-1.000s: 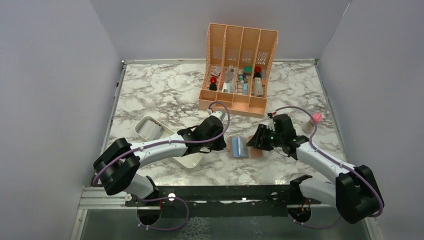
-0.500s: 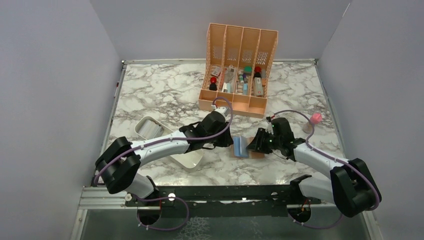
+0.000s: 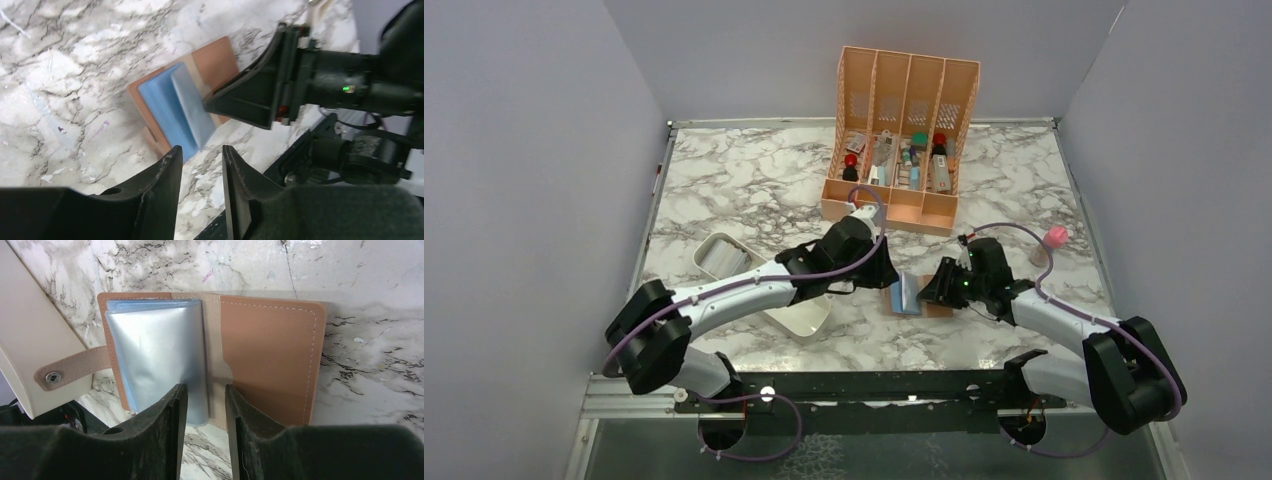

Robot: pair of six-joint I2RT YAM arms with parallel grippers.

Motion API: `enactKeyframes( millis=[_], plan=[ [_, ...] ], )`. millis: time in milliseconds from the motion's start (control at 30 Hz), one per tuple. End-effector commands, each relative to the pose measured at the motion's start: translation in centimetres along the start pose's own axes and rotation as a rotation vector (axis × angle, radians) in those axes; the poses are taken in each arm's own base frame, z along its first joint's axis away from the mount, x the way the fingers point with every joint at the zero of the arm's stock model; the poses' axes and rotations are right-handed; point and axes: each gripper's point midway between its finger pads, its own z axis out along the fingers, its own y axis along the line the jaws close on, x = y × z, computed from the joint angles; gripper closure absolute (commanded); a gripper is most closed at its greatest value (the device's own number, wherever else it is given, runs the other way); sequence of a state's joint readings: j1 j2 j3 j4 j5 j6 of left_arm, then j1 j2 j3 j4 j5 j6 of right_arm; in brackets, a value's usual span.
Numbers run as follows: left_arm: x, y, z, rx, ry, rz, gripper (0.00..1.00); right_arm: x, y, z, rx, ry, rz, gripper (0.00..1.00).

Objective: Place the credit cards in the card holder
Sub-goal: Open the card holder at the center of the board.

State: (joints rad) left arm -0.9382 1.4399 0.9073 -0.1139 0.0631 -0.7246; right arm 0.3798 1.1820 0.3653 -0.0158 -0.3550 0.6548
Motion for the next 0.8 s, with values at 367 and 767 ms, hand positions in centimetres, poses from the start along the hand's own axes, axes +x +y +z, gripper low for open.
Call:
enactKeyframes(
  millis=[367, 767],
  plan=[
    [1.1, 1.1, 3.6, -0.031, 0.041, -0.003, 0.89, 0.3, -0.2, 0.2, -0.001, -0.003, -0.008, 0.62],
    [1.8, 2.3, 6.5, -0.076, 0.083, 0.025, 0.94, 0.1, 0.1, 0.1, -0.011, -0.008, -0.010, 0.61]
  ],
)
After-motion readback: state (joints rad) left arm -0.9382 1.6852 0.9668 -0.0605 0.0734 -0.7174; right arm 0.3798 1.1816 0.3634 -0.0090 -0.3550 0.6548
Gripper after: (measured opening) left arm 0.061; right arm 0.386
